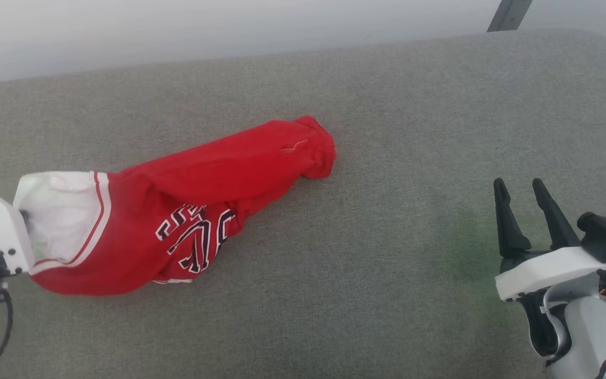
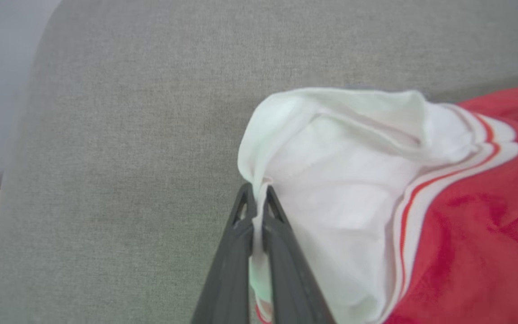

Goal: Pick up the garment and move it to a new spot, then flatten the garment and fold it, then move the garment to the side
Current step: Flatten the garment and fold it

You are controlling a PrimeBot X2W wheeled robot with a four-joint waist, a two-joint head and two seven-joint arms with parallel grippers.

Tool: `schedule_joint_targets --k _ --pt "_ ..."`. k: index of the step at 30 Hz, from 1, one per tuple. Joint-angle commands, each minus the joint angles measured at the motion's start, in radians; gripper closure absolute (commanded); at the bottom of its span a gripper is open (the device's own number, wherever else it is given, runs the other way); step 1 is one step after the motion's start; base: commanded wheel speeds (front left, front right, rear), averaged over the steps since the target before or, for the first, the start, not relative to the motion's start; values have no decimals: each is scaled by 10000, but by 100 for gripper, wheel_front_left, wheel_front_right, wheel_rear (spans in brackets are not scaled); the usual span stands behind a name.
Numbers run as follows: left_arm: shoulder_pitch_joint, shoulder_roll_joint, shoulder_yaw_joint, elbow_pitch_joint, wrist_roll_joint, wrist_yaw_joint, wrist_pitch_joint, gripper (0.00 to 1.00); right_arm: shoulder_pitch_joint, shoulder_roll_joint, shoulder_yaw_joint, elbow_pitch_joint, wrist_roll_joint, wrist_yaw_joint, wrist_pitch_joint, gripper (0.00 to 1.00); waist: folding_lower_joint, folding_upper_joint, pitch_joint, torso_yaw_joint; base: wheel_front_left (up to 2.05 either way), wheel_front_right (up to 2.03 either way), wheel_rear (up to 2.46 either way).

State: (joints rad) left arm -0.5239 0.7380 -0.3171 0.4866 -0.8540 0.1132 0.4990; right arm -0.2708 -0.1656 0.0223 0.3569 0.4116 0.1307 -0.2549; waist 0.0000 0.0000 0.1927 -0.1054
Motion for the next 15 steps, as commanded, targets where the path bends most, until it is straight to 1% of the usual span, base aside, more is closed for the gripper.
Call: schedule_joint_targets --k 1,4,5,6,7,8,15 --pt "63 -94 -8 121 -2 -41 -69 100 -31 -70 -18 22 57 2 -27 0 0 0 7 -6 0 0 0" --pt "56 -229 -138 609 -54 -220 -37 100 -11 -52 10 16 71 2 -36 0 0 0 14 -22 0 0 0" --pt "-1 -294 -156 722 -52 -278 -99 83 8 -50 6 9 54 2 -37 0 0 0 14 -18 0 0 0" --pt "-77 -362 -192 812 -47 -354 -148 50 29 -45 2 2 41 2 -38 0 0 0 12 -10 0 0 0" --pt "-131 -408 -215 903 -43 -405 -195 22 49 -44 -3 -3 28 2 -38 0 0 0 2 6 0 0 0" --pt "-177 -448 -247 989 -33 -461 -220 0 67 -44 -13 -1 9 1 -32 0 0 0 -17 26 0 0 0" --pt "-510 -536 -428 1038 160 -849 -568 0 245 -115 -1 -3 -80 2 87 0 0 0 -354 283 0 0 0"
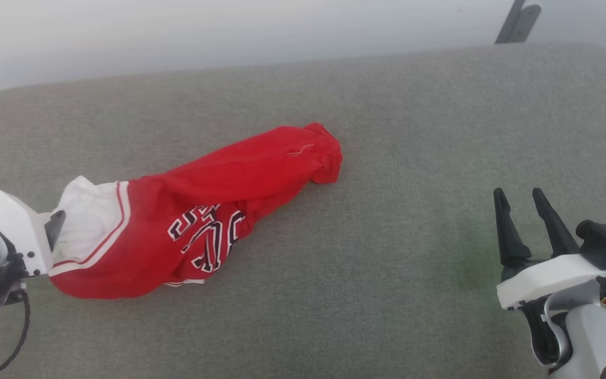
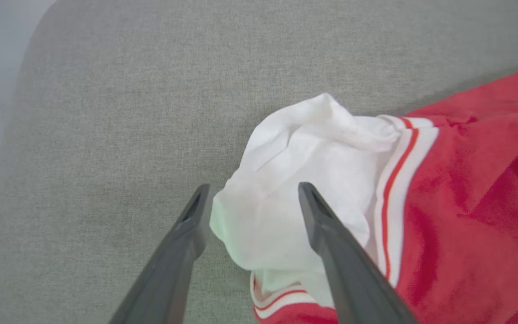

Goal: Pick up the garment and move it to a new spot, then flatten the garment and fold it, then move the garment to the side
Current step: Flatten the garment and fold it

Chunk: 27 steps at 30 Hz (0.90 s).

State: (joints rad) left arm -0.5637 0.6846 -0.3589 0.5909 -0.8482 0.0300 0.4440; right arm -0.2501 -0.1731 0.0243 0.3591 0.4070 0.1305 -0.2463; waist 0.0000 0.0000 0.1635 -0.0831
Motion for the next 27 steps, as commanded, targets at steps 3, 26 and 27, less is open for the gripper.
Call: schedule_joint_targets --k 3,26,27 --pt "-67 41 -41 -251 276 -126 -402 0 152 -96 -2 -28 -5 4 75 0 0 0 -258 215 0 0 0" --pt "3533 -90 1048 -3106 663 -12 -6157 0 807 -112 -133 -557 -190 3 606 0 0 0 -1157 1175 0 0 0" --pt "3906 -161 1160 -3298 630 81 -6444 0 798 -165 -159 -571 -169 4 649 0 0 0 -1172 1258 0 0 0"
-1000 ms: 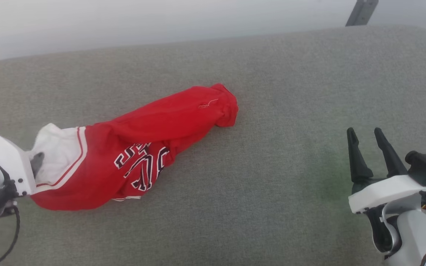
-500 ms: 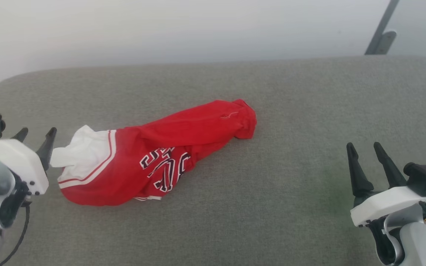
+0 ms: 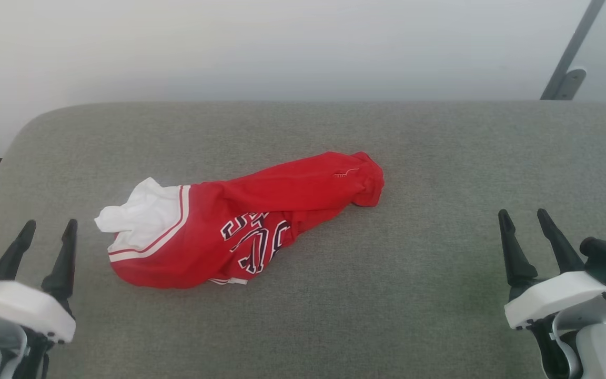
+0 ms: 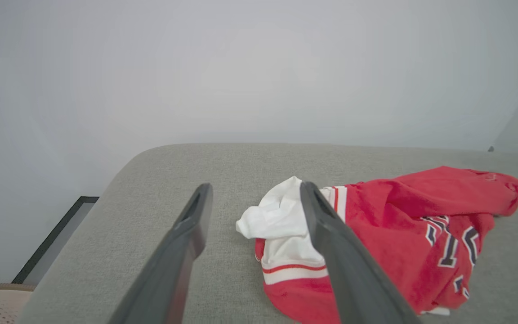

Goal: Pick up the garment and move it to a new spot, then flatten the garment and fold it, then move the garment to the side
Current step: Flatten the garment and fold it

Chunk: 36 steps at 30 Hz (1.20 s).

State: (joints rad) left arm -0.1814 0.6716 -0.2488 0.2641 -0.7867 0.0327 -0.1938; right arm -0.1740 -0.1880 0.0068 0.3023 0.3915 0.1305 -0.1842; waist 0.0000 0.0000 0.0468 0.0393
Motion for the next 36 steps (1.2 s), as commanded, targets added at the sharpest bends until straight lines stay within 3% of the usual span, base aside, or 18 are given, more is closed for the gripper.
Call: schedule_joint_targets --k 1,7,12,27,36 --pt "240 -88 150 -152 -12 113 -209 0 21 -24 40 -19 2 3 45 0 0 0 -9 76 0 0 0" --pt "1009 -548 709 -826 257 423 -660 0 -44 -80 322 -237 52 4 261 0 0 0 52 586 0 0 0" --pt "1405 -1258 1340 -1270 662 324 -727 0 -405 -262 771 -379 178 4 651 0 0 0 251 1280 0 0 0" --pt "1497 -4219 3041 -1400 2625 -1107 -718 0 -2003 -925 3154 -111 820 4 3019 0 0 0 1081 3444 0 0 0" --pt "1216 -5304 3481 -1128 3203 -1547 -717 0 -2991 -1250 4220 692 1087 3 4752 0 0 0 1492 4100 0 0 0"
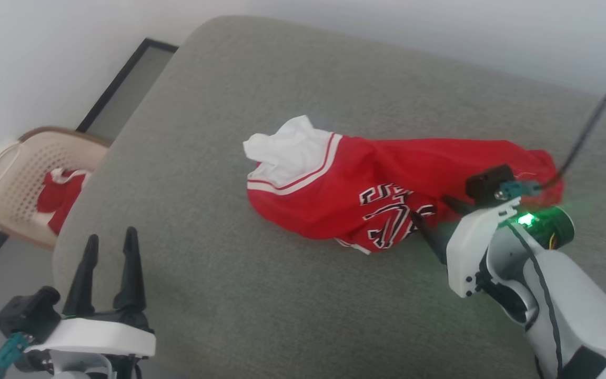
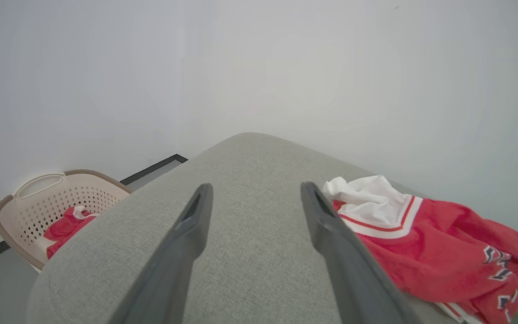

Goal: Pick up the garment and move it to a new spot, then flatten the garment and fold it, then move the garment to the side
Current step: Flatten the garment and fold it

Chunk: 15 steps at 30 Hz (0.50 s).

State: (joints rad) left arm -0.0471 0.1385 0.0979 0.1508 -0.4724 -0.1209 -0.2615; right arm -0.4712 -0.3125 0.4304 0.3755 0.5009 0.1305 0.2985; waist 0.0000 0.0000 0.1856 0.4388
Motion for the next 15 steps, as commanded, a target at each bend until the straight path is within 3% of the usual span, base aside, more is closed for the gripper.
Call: schedule_joint_targets --k 1,12,13,14,15 --pt "-172 -76 35 38 102 -44 -40 0 -126 -12 61 99 -31 4 114 0 0 0 145 166 0 0 0" --pt "-297 -341 -239 196 70 -95 -41 0 -1218 59 1038 1802 -641 4 1784 0 0 0 273 480 0 0 0" --pt "-297 -329 -262 201 61 -96 -41 0 -1298 14 1313 1845 -792 4 1828 64 0 0 255 486 0 0 0" --pt "-292 -317 -271 196 54 -96 -42 0 -1357 -15 1496 1874 -783 4 1762 100 0 0 232 483 0 0 0" --pt "-275 -305 -276 181 34 -97 -41 0 -1398 -37 1605 1938 -713 4 1784 100 0 0 206 470 0 0 0"
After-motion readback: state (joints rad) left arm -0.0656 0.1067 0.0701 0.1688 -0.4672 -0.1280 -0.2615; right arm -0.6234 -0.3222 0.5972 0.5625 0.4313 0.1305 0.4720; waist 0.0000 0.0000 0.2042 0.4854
